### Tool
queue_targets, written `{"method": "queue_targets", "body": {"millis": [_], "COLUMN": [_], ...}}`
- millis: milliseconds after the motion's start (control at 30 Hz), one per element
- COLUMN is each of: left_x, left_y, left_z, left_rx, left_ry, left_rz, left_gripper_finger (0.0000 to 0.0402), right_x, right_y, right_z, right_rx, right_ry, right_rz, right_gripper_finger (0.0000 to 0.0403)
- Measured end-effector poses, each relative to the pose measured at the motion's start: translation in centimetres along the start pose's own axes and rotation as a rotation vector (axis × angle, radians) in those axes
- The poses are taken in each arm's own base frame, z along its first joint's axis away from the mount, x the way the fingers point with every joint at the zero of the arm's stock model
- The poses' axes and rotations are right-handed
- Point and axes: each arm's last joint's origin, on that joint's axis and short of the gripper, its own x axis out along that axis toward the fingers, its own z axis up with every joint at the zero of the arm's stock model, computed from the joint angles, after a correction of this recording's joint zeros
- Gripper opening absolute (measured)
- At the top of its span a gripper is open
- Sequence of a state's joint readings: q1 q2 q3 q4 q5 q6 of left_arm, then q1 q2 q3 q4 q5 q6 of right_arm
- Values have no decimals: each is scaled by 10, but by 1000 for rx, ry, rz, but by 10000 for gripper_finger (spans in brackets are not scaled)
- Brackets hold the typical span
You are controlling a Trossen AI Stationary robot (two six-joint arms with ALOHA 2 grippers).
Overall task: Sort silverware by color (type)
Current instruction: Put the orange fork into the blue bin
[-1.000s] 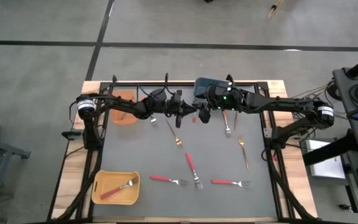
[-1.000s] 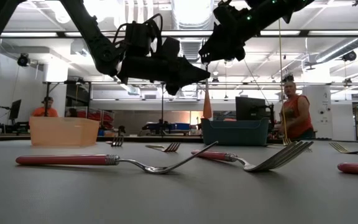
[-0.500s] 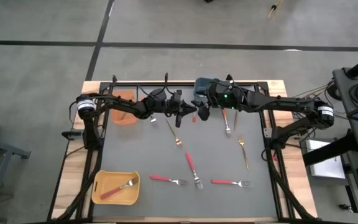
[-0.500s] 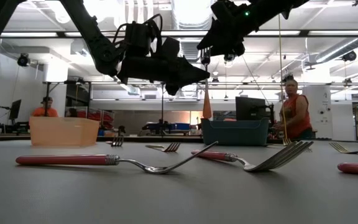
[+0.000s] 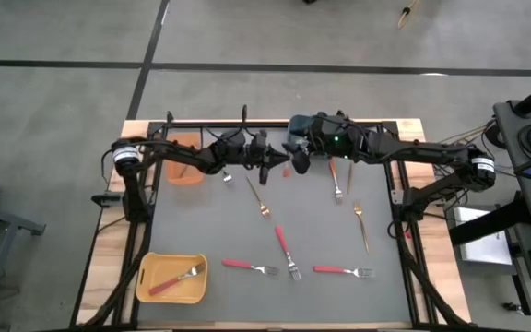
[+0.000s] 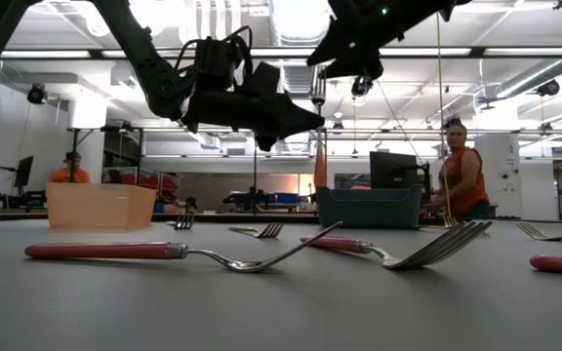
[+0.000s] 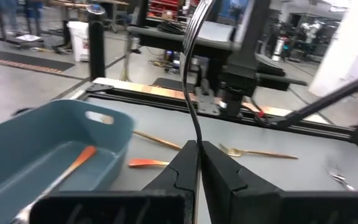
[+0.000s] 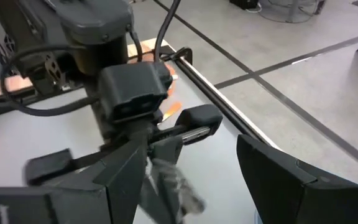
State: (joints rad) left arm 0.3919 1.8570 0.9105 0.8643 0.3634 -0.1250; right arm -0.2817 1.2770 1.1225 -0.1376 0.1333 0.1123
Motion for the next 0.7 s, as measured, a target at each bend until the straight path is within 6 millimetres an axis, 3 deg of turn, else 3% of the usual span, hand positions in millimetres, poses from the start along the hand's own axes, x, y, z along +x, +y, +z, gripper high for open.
{"method": "queue_targets", "body": {"millis": [233,400,700], "left_x": [-21,-43,-72], "left_y": [9,7,-6], "left_z": [7,15,30], "left_rx": [-1,43,76], "left_ry": [-23,-49,-115], "left_rz": [75,173,260], "left_gripper_finger": [0,0,0], "right_x": [-7,-8,2], "right_y": [1,1,2], "right_z": [18,20,-9], "right_rx": [3,20,42], "right_ry": [-21,-27,17], "right_rz": [2,3,3], "right_gripper_finger": [235,233,224]}}
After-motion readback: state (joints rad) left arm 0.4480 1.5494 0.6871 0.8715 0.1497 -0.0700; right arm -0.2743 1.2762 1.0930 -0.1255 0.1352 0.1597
